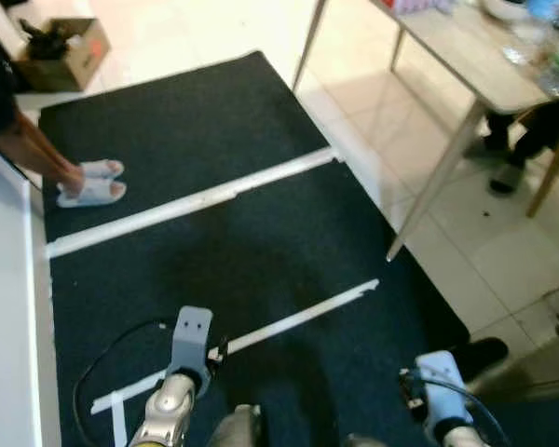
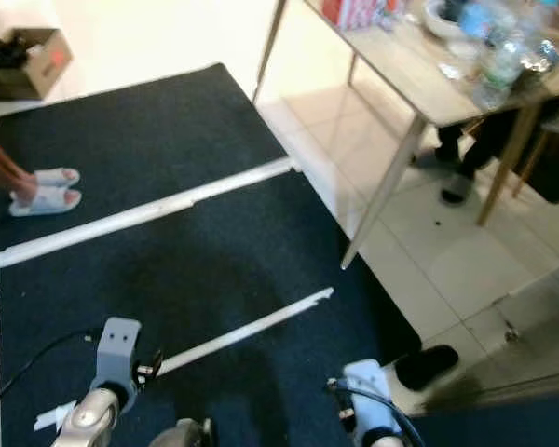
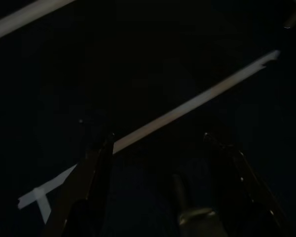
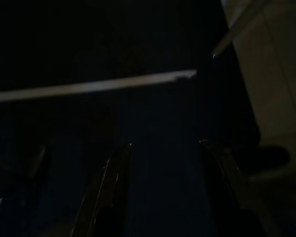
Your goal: Restocking fridge
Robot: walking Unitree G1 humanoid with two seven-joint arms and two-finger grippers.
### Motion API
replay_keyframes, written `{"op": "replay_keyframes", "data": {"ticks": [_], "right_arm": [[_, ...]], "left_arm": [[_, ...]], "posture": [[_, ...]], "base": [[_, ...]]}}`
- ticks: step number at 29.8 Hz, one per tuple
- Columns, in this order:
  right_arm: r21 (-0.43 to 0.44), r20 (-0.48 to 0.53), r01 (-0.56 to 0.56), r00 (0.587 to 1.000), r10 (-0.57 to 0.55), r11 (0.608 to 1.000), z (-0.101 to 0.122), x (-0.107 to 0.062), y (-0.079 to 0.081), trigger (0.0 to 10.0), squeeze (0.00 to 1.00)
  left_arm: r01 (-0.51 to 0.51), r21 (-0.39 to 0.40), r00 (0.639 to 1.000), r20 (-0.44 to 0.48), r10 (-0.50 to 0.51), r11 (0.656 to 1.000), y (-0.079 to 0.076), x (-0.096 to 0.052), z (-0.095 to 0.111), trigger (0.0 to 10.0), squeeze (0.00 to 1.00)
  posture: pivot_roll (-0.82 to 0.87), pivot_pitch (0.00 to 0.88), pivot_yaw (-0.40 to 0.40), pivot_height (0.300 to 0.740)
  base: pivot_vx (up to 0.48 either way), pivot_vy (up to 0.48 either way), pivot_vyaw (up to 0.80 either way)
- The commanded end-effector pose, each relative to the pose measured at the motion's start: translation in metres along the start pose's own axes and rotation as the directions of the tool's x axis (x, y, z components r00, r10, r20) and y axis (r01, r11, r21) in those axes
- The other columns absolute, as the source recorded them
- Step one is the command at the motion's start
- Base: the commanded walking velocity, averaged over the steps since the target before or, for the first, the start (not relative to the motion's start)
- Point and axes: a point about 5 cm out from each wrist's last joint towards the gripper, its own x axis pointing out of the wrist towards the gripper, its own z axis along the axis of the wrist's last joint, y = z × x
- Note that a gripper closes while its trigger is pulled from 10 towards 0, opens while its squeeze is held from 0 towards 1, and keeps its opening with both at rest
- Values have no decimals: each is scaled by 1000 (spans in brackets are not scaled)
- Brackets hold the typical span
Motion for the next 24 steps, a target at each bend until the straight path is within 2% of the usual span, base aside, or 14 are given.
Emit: {"op": "replay_keyframes", "data": {"ticks": [1, 24], "right_arm": [[17, -15, -11, 1000, 11, 1000, -6, -3, 6, 10000, 0], [47, -32, 16, 999, -14, 999, -10, -5, -1, 10000, 0]], "left_arm": [[-3, -2, 999, -36, 3, 1000, 2, -3, -9, 10000, 0], [0, -2, 999, -49, 0, 1000, 1, -4, -11, 10000, 0]], "posture": [[-57, 193, -14, 740], [-55, 194, -14, 740]], "base": [[480, 0, 0], [480, 0, 0]]}}
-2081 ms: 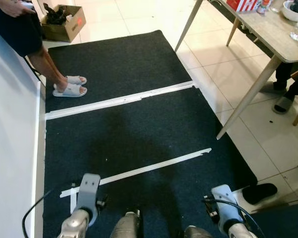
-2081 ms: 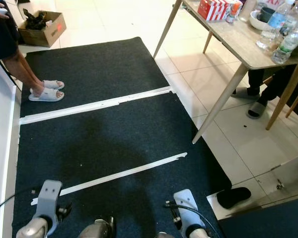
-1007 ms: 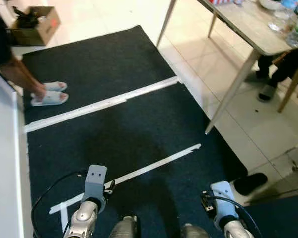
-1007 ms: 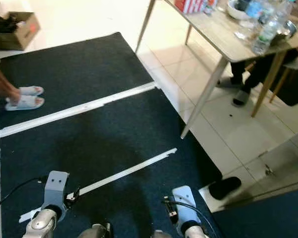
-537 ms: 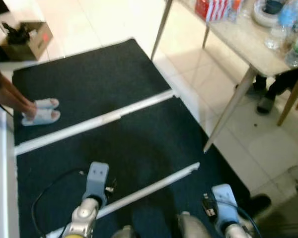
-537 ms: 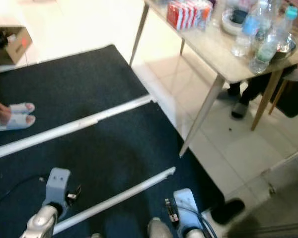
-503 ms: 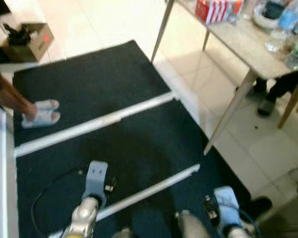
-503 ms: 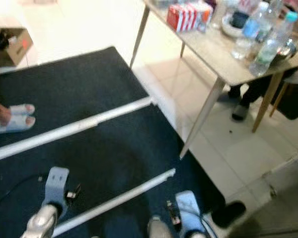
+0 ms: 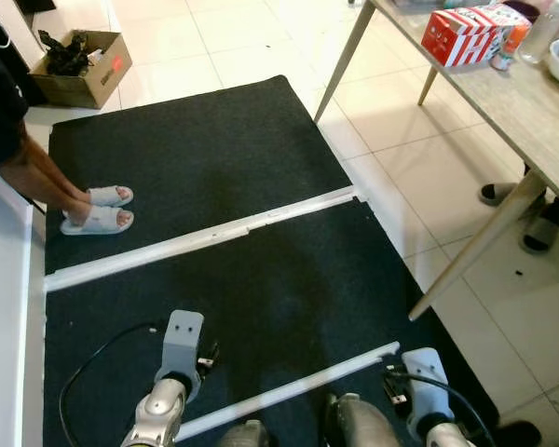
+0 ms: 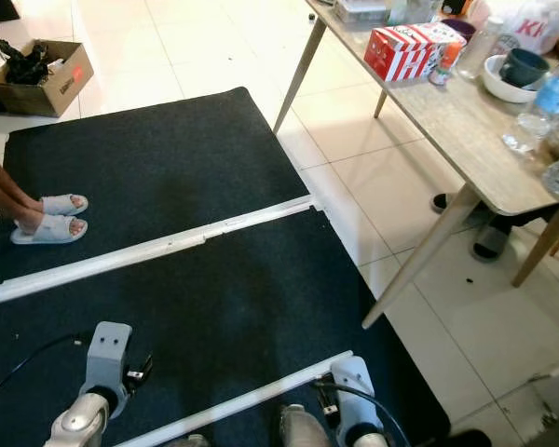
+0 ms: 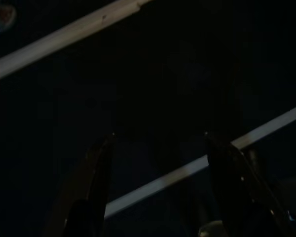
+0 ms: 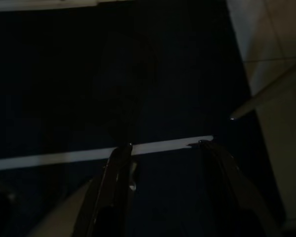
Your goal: Restocking fridge
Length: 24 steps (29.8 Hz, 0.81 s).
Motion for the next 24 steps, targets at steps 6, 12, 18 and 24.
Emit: {"op": "replay_keyframes", "data": {"ticks": [6, 12, 18, 24], "right_arm": [[21, -21, 25, 999, -24, 999, -5, -3, -5, 10000, 0], [28, -29, 32, 999, -31, 999, -7, -3, -7, 10000, 0], [31, -37, 38, 999, -37, 999, -8, -4, -8, 10000, 0], [32, -41, 42, 998, -41, 999, -9, -4, -9, 10000, 0]], "left_arm": [[1, -6, 1000, -22, -1, 1000, 0, -3, -6, 10000, 0], [2, -6, 1000, -24, -2, 1000, 0, -2, -7, 10000, 0], [3, -6, 1000, -28, -3, 1000, -1, -2, -7, 10000, 0], [4, -7, 999, -32, -4, 1000, -1, -2, -8, 10000, 0]], "posture": [[-55, 194, -14, 740], [-56, 195, -14, 740], [-56, 194, -14, 740], [-57, 193, -14, 740]], "base": [[480, 0, 0], [480, 0, -320], [364, 0, -788], [314, 0, -658]]}}
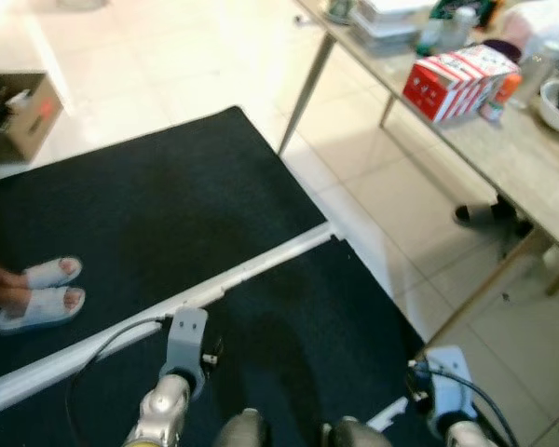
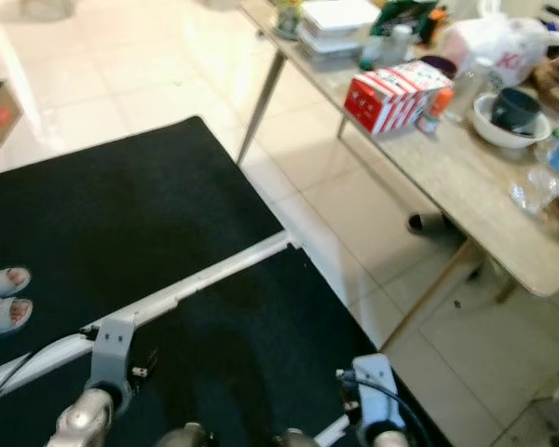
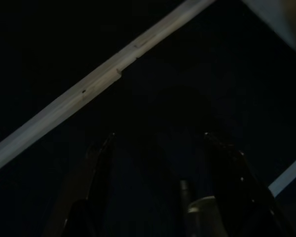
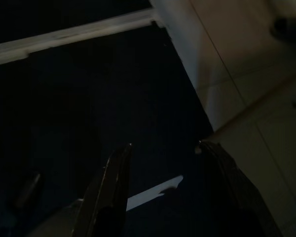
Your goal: Restocking fridge
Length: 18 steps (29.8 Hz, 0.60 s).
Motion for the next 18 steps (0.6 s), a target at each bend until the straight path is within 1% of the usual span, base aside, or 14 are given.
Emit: {"op": "replay_keyframes", "data": {"ticks": [1, 4, 18], "right_arm": [[8, -38, 16, 999, -16, 1000, -10, -5, -5, 10000, 0], [10, -39, 17, 999, -17, 1000, -10, -5, -5, 10000, 0], [19, -44, 24, 999, -23, 1000, -10, -4, -7, 10000, 0]], "left_arm": [[12, 0, 1000, -18, -12, 1000, -3, -1, -4, 10000, 0], [13, 0, 1000, -18, -13, 1000, -3, -1, -4, 10000, 0], [22, 5, 1000, -16, -22, 1000, -5, 0, -3, 10000, 0]], "posture": [[-57, 193, -14, 740], [-56, 191, -13, 740], [-55, 185, -11, 740]], "base": [[296, 0, -469], [298, 0, -544], [300, 0, -781]]}}
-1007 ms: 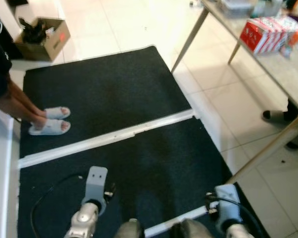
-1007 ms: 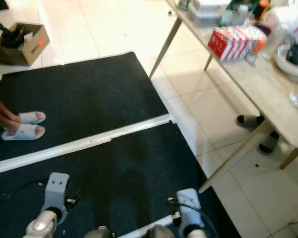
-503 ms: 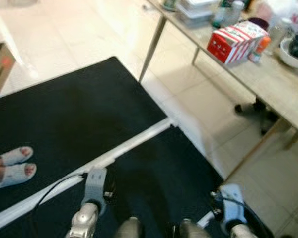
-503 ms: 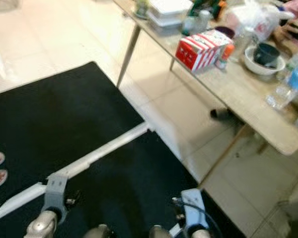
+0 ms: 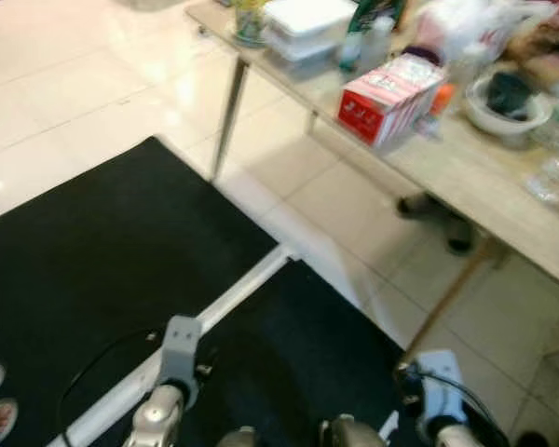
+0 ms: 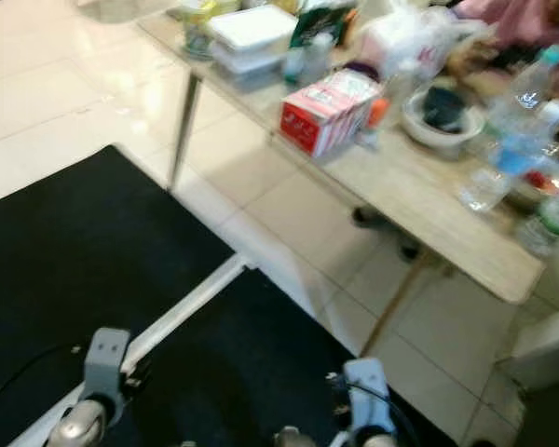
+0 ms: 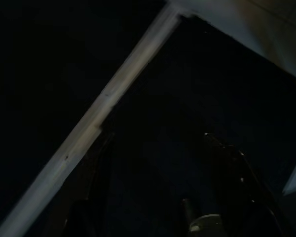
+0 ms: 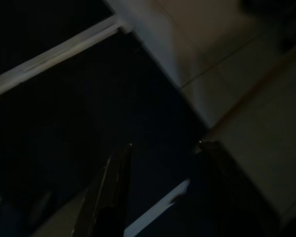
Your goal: Restocking fridge
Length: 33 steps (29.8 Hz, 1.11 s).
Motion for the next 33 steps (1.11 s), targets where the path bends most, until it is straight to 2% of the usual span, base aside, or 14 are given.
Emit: {"op": "replay_keyframes", "data": {"ticks": [1, 13, 33], "right_arm": [[10, -28, 30, 999, -30, 999, -6, -3, -9, 10000, 0], [9, -31, 33, 999, -33, 999, -7, -4, -10, 10000, 0], [15, -39, 38, 999, -37, 999, -9, -4, -10, 10000, 0]], "left_arm": [[13, 2, 1000, -11, -13, 1000, -3, -1, -3, 10000, 0], [27, 7, 1000, -12, -27, 1000, -5, -1, -4, 10000, 0], [54, -1, 998, -17, -54, 999, -10, -1, -5, 10000, 0]], "posture": [[-55, 185, -12, 740], [-54, 188, -13, 740], [-53, 192, -13, 740]], "base": [[300, 0, -781], [297, 0, -782], [0, 0, -782]]}}
